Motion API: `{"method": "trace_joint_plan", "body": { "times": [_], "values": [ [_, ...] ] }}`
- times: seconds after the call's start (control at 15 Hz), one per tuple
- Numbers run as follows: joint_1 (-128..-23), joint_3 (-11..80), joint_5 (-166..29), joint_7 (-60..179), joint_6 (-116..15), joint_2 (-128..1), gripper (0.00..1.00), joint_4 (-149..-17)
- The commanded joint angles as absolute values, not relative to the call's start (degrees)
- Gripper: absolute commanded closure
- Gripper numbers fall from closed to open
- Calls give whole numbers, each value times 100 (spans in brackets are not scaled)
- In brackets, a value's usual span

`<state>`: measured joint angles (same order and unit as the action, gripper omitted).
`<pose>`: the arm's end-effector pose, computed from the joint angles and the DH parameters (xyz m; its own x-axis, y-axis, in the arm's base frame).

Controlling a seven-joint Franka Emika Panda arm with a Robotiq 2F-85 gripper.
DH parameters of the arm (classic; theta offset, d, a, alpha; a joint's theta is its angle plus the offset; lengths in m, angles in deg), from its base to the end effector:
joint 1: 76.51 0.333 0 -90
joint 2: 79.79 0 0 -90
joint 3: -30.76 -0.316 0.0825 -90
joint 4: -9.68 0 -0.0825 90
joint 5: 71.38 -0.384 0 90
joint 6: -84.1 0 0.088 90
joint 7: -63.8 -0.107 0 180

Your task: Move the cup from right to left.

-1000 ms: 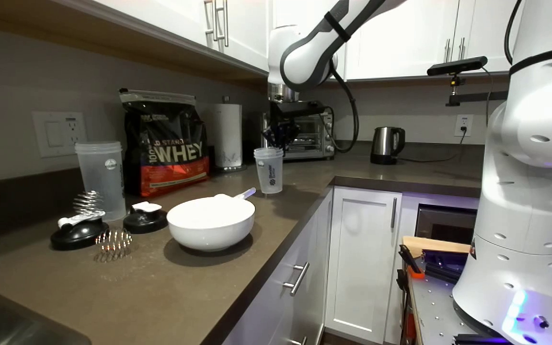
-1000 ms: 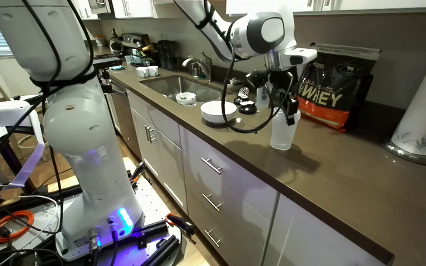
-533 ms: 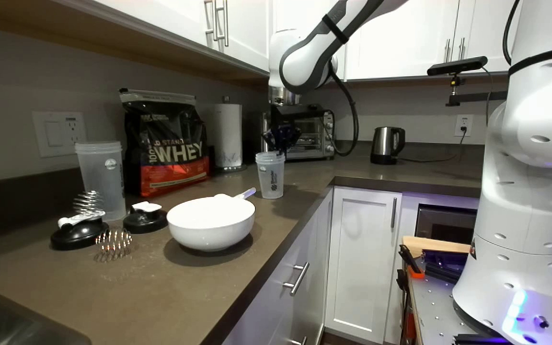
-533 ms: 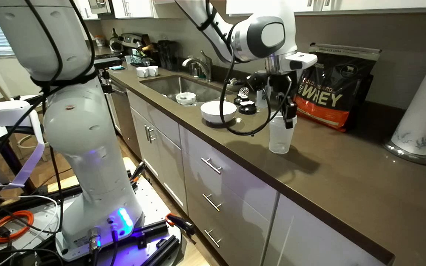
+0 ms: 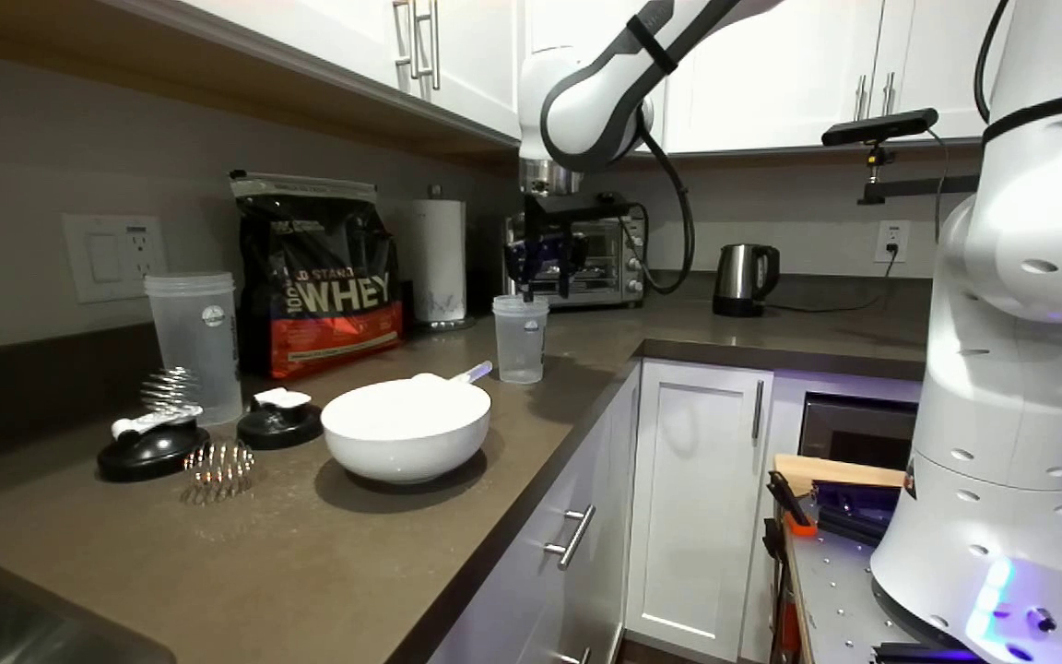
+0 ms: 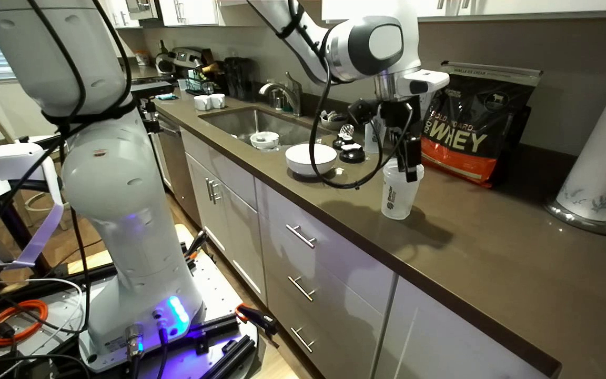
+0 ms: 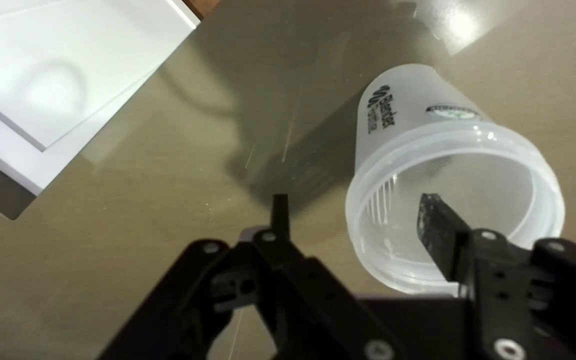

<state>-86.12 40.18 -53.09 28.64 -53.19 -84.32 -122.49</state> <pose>0.4875 -0.1713 0.3943 0.7314 -0.6342 0.2505 -0.6726 -0.7314 0.1122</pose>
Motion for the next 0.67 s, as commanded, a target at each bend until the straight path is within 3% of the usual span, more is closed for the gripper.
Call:
{"method": "trace_joint_plan", "body": {
  "times": [0.0, 0.6],
  "values": [
    [-8613, 3854, -5346, 3047, -4855, -8996, 2, -12332],
    [-8039, 3804, -7557, 5459, -4538, -9878, 0, -12468]
  ]
}}
